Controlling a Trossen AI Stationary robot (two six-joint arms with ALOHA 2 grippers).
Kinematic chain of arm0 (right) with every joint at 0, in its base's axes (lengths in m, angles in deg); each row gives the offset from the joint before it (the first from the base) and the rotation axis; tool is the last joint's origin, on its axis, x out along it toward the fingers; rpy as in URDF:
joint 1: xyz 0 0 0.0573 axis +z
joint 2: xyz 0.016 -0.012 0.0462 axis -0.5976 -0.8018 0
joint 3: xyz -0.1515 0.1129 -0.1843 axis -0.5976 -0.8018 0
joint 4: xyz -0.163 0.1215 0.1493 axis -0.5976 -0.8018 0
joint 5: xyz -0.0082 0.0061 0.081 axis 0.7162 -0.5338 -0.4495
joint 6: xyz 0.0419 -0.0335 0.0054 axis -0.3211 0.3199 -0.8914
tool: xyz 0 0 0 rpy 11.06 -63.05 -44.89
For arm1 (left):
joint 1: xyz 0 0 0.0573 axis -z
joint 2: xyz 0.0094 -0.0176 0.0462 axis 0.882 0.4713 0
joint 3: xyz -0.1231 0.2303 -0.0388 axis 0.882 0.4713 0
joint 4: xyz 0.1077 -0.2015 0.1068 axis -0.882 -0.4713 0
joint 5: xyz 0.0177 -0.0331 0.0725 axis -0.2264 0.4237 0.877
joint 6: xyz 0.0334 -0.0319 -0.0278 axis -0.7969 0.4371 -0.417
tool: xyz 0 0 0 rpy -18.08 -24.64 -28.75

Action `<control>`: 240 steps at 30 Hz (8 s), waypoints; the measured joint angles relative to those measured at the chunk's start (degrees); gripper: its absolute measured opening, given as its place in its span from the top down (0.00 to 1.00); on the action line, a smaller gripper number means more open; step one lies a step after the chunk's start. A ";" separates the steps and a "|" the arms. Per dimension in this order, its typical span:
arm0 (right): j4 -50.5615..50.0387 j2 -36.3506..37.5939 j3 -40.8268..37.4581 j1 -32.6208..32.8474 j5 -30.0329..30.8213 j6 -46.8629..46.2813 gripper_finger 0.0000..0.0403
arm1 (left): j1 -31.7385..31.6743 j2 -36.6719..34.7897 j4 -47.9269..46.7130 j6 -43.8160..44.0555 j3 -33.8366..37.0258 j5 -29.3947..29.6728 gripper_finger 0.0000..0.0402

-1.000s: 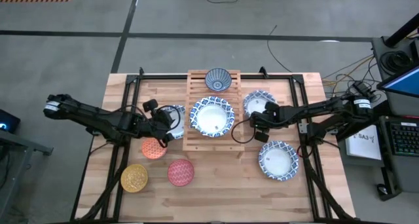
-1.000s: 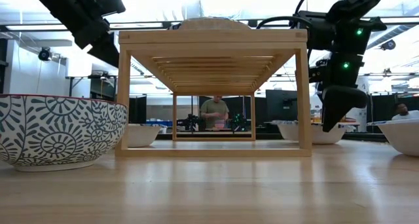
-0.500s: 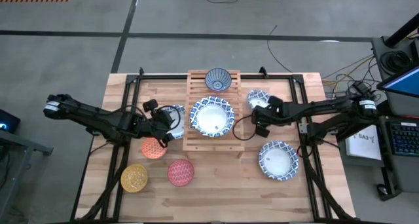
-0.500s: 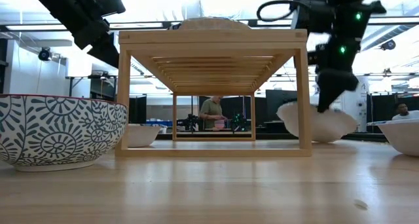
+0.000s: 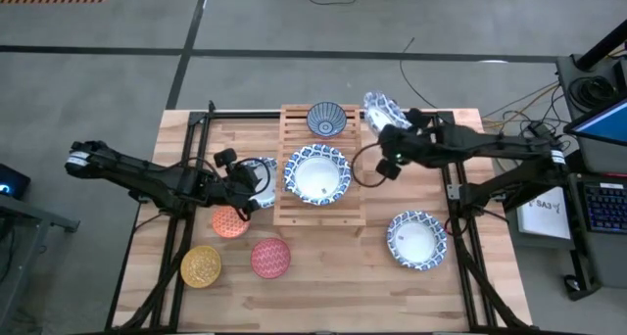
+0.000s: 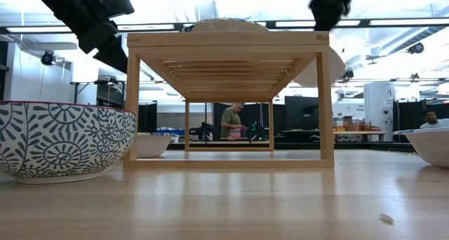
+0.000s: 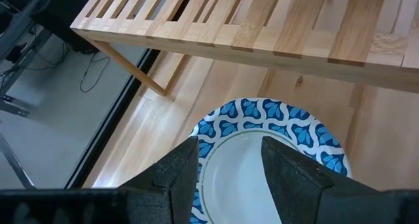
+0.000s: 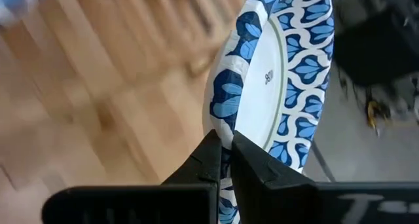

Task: Place and stack bowls onto a shelf
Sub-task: Stack the top right white patterned bowl on top of the white patterned bowl on the shelf, then stack the orange bowl on top of the blue bowl on the shelf

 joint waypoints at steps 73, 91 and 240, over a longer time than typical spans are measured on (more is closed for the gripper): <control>-11.74 -37.19 38.06 24.42 6.84 23.90 0.97 | -0.01 0.00 0.03 -0.22 0.02 0.02 0.62; -12.18 -37.09 38.23 24.31 6.80 15.30 0.67 | -0.01 0.00 0.15 -0.22 0.02 0.09 0.62; 53.12 11.06 -34.83 41.36 6.20 7.92 0.86 | -35.05 41.91 -30.26 -4.38 -78.47 -28.64 1.00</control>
